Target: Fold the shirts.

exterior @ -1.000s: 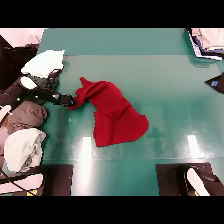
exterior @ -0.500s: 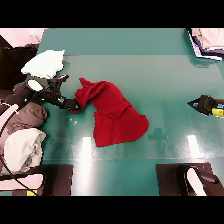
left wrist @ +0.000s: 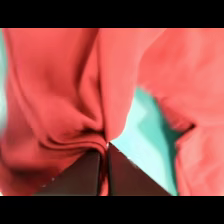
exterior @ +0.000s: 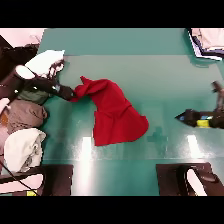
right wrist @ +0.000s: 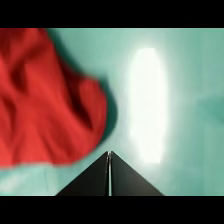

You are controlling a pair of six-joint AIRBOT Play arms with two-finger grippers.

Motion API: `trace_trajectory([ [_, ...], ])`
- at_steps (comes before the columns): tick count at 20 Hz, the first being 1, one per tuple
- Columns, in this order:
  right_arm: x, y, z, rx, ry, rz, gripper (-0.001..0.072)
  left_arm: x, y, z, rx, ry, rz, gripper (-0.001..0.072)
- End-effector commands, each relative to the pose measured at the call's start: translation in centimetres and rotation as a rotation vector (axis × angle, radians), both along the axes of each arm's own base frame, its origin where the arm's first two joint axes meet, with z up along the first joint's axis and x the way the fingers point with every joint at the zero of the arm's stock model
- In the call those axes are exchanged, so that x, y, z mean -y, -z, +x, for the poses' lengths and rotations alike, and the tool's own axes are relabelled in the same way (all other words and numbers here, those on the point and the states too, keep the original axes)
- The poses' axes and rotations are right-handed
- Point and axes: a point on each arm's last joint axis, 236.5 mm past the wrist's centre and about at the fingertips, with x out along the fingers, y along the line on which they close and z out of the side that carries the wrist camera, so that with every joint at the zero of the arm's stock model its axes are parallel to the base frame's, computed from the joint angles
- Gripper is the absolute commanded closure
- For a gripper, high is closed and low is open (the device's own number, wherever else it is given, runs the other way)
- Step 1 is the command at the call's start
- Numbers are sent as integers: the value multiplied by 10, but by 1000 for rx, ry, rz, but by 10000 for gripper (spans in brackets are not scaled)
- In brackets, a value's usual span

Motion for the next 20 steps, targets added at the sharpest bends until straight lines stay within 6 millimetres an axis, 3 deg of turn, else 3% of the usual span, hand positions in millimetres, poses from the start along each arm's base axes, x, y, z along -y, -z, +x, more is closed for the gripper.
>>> trace_trajectory([
  [1, -55, 42, -15, -29, -70, 96, 154, -1, -62, 13, 129, -4, -12, 680],
  [2, -70, 49, -15, -10, -74, 122, 83, -1, -68, 13, 143, -4, -15, 680],
  [5, -105, 72, -23, -45, -53, 170, 301, -1, -69, 13, 129, -25, -24, 680],
  [11, -150, 126, -40, -160, -79, 107, 305, 0, -67, 8, 112, -12, -23, 680],
  [13, -160, 131, -39, -168, -118, 84, 305, 0, -67, 8, 112, -13, -23, 680],
  [16, -173, 127, -21, -133, -124, 80, 332, 0, -67, 8, 110, -12, -23, 680],
  [18, -177, 124, -11, -101, -161, 62, 646, 0, -69, 8, 99, -31, -33, 680],
  [20, -176, 105, 2, -32, -231, 20, 688, -10, -90, 17, 123, -95, -57, 680],
])
